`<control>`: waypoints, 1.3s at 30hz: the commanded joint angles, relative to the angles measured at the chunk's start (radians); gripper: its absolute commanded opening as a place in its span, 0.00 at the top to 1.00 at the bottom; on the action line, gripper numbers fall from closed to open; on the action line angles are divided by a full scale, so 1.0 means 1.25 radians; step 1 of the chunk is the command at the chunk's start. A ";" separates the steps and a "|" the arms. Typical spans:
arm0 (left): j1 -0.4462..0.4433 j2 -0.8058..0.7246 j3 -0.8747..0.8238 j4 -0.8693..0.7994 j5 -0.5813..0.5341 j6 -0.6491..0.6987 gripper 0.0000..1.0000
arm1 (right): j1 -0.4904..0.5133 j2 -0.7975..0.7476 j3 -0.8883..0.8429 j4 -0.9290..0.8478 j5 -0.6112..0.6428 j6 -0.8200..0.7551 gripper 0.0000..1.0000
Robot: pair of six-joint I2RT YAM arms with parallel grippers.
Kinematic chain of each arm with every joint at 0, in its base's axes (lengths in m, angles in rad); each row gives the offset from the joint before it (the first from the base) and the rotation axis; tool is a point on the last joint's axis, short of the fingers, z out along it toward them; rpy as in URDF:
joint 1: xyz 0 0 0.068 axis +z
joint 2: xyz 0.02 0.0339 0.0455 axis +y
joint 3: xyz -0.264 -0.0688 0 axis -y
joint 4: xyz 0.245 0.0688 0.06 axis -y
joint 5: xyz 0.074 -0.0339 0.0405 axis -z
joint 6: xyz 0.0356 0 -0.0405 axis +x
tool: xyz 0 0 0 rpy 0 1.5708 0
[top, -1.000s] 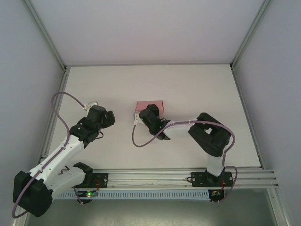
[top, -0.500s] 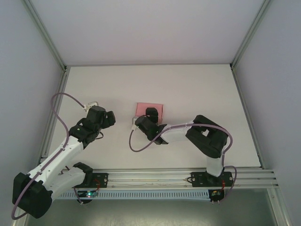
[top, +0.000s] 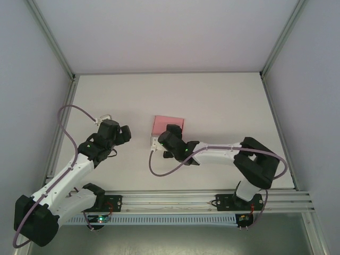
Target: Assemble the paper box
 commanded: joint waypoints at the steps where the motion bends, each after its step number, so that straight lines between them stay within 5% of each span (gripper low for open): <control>1: 0.002 0.010 0.001 0.025 -0.015 0.003 0.00 | -0.033 -0.099 -0.028 0.033 -0.102 0.096 0.02; 6: 0.006 0.036 0.020 0.059 -0.054 0.044 0.00 | -0.209 -0.249 -0.081 0.053 -0.210 0.324 0.02; 10: 0.032 0.067 0.018 0.135 -0.169 0.105 0.00 | -0.448 -0.333 -0.154 0.103 -0.230 0.527 0.02; 16: 0.127 0.140 -0.079 0.455 -0.225 0.336 0.00 | -0.723 -0.299 -0.253 0.236 -0.273 0.592 0.02; 23: 0.214 0.304 -0.126 0.655 -0.197 0.388 0.00 | -0.759 -0.220 -0.404 0.590 -0.363 0.468 0.02; 32: 0.252 0.342 -0.238 0.957 -0.117 0.399 0.00 | -0.826 -0.145 -0.512 0.854 -0.523 0.511 0.02; 35: 0.266 0.425 -0.289 1.161 -0.065 0.421 0.00 | -0.827 -0.081 -0.538 0.991 -0.544 0.519 0.02; 37: 0.267 0.417 -0.260 1.086 0.016 0.438 0.00 | -0.834 -0.101 -0.527 0.916 -0.483 0.527 0.02; 39: 0.270 0.498 -0.230 1.099 0.071 0.463 0.00 | -0.833 0.027 -0.474 0.994 -0.495 0.567 0.01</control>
